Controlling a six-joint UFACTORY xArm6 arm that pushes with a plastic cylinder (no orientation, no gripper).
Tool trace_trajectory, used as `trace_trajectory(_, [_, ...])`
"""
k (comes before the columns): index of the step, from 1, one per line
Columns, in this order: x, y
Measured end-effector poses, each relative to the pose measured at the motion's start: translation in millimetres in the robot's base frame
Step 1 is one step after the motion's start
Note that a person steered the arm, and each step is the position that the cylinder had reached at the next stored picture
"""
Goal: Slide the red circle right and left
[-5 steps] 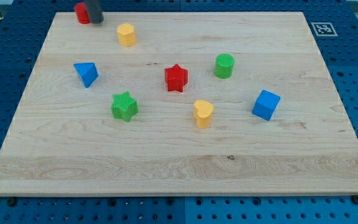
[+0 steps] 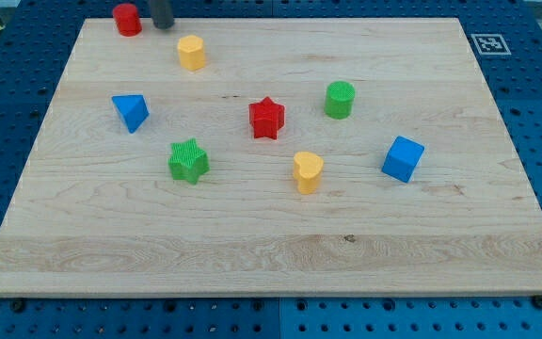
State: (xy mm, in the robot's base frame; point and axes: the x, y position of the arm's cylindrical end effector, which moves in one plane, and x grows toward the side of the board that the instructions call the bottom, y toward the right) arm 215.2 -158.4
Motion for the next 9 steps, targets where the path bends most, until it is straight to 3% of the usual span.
trace_trajectory(1, [62.0, 8.0])
trace_trajectory(2, [87.8, -37.5])
trace_trajectory(3, [58.6, -91.4])
trace_trajectory(4, [-11.3, -114.7])
trace_trajectory(7, [-23.7, -122.2])
trace_trajectory(9, [-24.1, -89.4])
